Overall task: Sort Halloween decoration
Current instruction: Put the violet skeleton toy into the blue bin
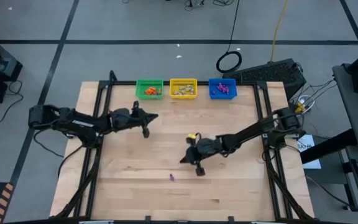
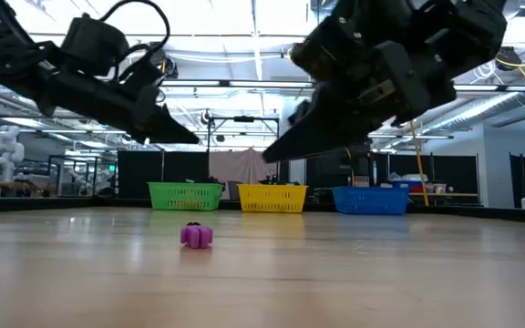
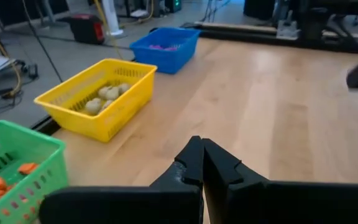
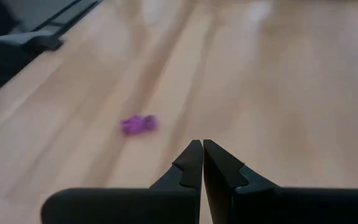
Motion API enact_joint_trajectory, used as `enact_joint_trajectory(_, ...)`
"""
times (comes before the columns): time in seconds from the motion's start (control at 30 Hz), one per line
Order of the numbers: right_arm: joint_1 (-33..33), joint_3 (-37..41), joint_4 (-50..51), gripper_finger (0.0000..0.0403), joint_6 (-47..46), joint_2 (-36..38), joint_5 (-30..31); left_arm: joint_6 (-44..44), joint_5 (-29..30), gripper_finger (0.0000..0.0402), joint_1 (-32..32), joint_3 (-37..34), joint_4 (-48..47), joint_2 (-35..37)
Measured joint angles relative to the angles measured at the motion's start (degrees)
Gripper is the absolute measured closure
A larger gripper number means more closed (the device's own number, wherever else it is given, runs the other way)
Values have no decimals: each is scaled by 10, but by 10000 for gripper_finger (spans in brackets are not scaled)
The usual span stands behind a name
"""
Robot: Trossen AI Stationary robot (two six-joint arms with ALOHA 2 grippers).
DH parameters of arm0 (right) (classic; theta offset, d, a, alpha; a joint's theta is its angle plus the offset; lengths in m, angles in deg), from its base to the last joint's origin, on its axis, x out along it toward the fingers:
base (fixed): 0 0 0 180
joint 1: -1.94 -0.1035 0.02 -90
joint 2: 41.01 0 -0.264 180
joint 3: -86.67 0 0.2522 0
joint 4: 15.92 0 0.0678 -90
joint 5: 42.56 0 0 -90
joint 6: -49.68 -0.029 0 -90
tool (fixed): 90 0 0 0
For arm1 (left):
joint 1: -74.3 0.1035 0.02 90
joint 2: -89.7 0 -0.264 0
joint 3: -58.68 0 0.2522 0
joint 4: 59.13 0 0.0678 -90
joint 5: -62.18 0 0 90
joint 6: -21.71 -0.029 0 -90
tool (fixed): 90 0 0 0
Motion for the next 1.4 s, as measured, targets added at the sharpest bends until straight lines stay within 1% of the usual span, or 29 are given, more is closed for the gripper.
enact_joint_trajectory(0.13,-18,-49,6,398,-3,-51,-33,-1,12,402,-30,-19,35,0)
enact_joint_trajectory(0.23,-26,-81,6,380,-3,-85,-36,-5,17,402,-43,-25,34,0)
enact_joint_trajectory(0.37,-29,-113,16,334,6,-125,-47,-5,24,402,-53,-24,39,0)
enact_joint_trajectory(0.6,-31,-162,13,236,20,-168,-126,-5,26,402,-56,-24,43,0)
enact_joint_trajectory(0.73,-24,-184,14,205,38,-194,-174,-5,26,402,-61,-24,44,0)
enact_joint_trajectory(0.8,-21,-194,15,199,39,-205,-187,-5,26,402,-61,-24,43,0)
enact_joint_trajectory(0.9,-18,-203,13,198,40,-217,-188,-5,26,402,-61,-24,43,0)
enact_joint_trajectory(1.1,-10,-209,7,208,57,-238,-188,-5,27,402,-61,-24,41,0)
enact_joint_trajectory(1.2,-5,-209,8,210,58,-245,-168,-5,28,402,-61,-24,41,0)
enact_joint_trajectory(1.4,4,-208,14,212,59,-248,-152,-5,28,402,-61,-24,41,0)
